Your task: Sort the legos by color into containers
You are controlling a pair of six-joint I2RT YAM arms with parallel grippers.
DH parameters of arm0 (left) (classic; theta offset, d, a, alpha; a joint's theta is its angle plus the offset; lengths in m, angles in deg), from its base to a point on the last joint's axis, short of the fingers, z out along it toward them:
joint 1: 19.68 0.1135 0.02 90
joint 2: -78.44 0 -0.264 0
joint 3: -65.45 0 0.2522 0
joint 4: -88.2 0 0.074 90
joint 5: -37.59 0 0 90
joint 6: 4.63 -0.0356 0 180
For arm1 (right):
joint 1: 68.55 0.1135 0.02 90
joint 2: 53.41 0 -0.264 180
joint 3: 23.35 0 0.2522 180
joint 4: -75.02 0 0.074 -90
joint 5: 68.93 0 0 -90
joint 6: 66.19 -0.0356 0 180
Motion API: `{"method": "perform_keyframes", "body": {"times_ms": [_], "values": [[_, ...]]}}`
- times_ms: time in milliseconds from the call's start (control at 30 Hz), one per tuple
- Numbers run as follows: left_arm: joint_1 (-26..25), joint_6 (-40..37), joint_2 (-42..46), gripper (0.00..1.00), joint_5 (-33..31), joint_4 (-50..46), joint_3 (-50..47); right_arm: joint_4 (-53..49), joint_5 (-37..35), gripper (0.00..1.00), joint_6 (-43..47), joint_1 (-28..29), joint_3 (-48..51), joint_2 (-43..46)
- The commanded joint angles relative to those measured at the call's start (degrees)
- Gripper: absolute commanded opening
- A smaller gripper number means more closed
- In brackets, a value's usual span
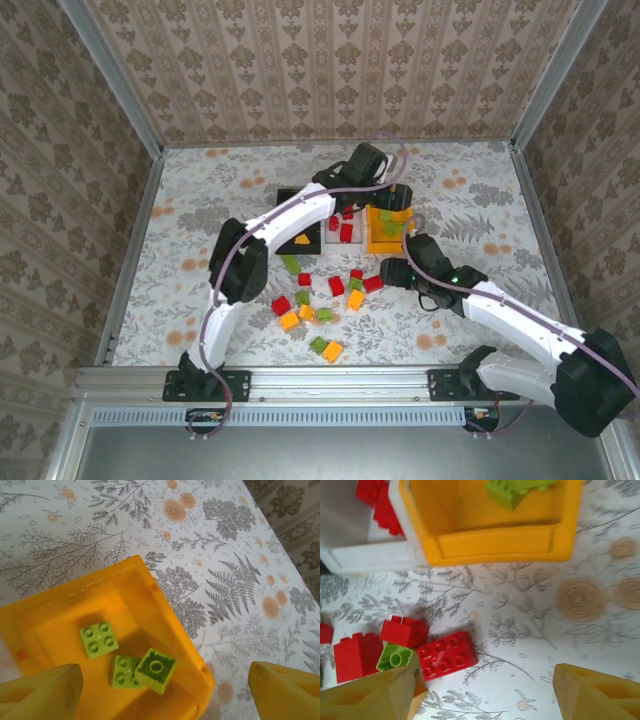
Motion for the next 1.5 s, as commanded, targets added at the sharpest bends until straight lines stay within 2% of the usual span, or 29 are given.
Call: {"method": "perform_keyframes", "body": {"times_ms": [0, 167, 333, 533, 633, 833, 900, 967, 1100, 1167, 1333, 1467], "values": [[-0.1, 0.3, 12.8, 1.00, -0.4, 6.8, -8.3, 3.7, 6.5, 0.73, 2.9, 2.5, -1.4, -5.0], [-0.3, 1.0, 28.1, 1.00, -3.5, 12.3, -26.0, 2.3, 7.4, 0.75, 4.2, 8.9, -5.7, -13.2], [-0.8, 1.4, 43.9, 1.00, -10.8, 13.3, -44.2, 1.1, 4.5, 0.76, 0.9, 13.5, -8.1, -19.0], [-0.8, 4.6, 59.7, 1.00, -17.9, 11.3, -61.9, -2.0, -0.1, 0.75, -1.1, 15.4, -11.2, -22.5], [-0.5, 6.4, 65.1, 1.00, -20.0, 8.6, -67.3, -4.2, -2.2, 0.70, -1.4, 15.5, -12.2, -24.6], [-0.3, 9.5, 73.6, 1.00, -22.6, 4.3, -73.6, -5.8, -3.6, 0.51, -2.3, 15.5, -11.1, -24.8], [-0.2, 9.9, 76.0, 1.00, -23.3, 3.1, -74.8, -6.1, -4.1, 0.48, -2.4, 15.4, -10.4, -23.9], [0.0, 10.3, 78.0, 1.00, -24.3, 1.7, -75.6, -6.5, -4.0, 0.49, -2.4, 15.4, -9.8, -23.2], [0.8, 10.3, 80.3, 1.00, -23.8, 0.6, -76.8, -5.6, -2.1, 0.67, -2.2, 15.3, -8.6, -22.2], [1.4, 10.5, 80.6, 1.00, -23.2, 0.0, -77.1, -4.6, -0.8, 0.70, -1.5, 15.4, -8.3, -21.7], [3.3, 11.1, 81.6, 1.00, -21.2, 0.1, -78.2, -5.7, 0.7, 0.68, -0.7, 15.3, -8.7, -22.0], [4.1, 11.1, 81.6, 1.00, -20.7, 0.2, -79.1, -5.3, 0.8, 0.57, -0.7, 15.3, -7.8, -21.8]]}}
